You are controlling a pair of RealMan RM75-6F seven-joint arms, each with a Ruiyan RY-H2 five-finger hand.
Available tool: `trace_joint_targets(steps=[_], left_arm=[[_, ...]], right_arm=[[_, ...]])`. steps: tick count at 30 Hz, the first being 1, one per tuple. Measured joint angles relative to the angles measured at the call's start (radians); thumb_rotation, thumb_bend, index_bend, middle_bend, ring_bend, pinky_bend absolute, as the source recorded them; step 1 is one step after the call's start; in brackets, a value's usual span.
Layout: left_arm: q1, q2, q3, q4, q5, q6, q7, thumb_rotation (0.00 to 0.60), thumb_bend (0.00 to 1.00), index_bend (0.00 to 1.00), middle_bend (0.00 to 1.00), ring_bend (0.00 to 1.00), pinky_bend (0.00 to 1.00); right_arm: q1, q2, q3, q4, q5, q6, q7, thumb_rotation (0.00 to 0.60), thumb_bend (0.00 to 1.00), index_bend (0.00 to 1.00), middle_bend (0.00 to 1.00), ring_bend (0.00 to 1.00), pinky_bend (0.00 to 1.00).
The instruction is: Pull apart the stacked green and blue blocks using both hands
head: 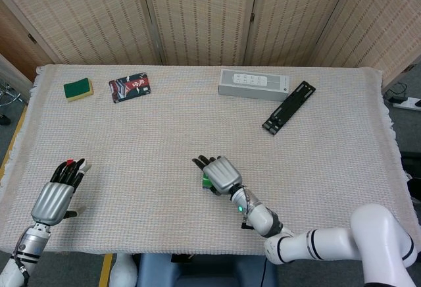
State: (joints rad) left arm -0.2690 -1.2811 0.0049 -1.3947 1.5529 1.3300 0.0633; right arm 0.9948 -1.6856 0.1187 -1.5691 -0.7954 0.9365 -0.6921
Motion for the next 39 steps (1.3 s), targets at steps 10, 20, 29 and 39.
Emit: trace_joint_targets(steps=[10, 20, 29, 39], left_arm=[[-0.001, 0.001, 0.002, 0.0, 0.002, -0.002, -0.002, 0.6, 0.19, 0.0, 0.0, 0.0, 0.0], [-0.002, 0.0, 0.004, -0.001, 0.003, -0.004, -0.001, 0.6, 0.19, 0.0, 0.0, 0.0, 0.0], [-0.001, 0.001, 0.005, -0.001, 0.005, -0.001, -0.005, 0.6, 0.19, 0.0, 0.0, 0.0, 0.0], [-0.021, 0.011, 0.017, 0.008, 0.044, -0.014, -0.137, 0.6, 0.23, 0.0, 0.02, 0.0, 0.0]], right_arm=[[0.0, -0.015, 0.0, 0.011, -0.025, 0.019, 0.001, 0.6, 0.35, 0.3, 0.32, 0.44, 0.53], [-0.021, -0.042, 0.0, 0.05, -0.095, 0.051, 0.03, 0.6, 0.35, 0.58, 0.52, 0.66, 0.7], [-0.042, -0.051, 0.01, 0.062, -0.143, 0.071, 0.066, 0.6, 0.35, 0.77, 0.61, 0.74, 0.78], [-0.06, -0.022, 0.064, 0.008, -0.177, 0.063, 0.16, 0.6, 0.35, 0.86, 0.67, 0.78, 0.84]])
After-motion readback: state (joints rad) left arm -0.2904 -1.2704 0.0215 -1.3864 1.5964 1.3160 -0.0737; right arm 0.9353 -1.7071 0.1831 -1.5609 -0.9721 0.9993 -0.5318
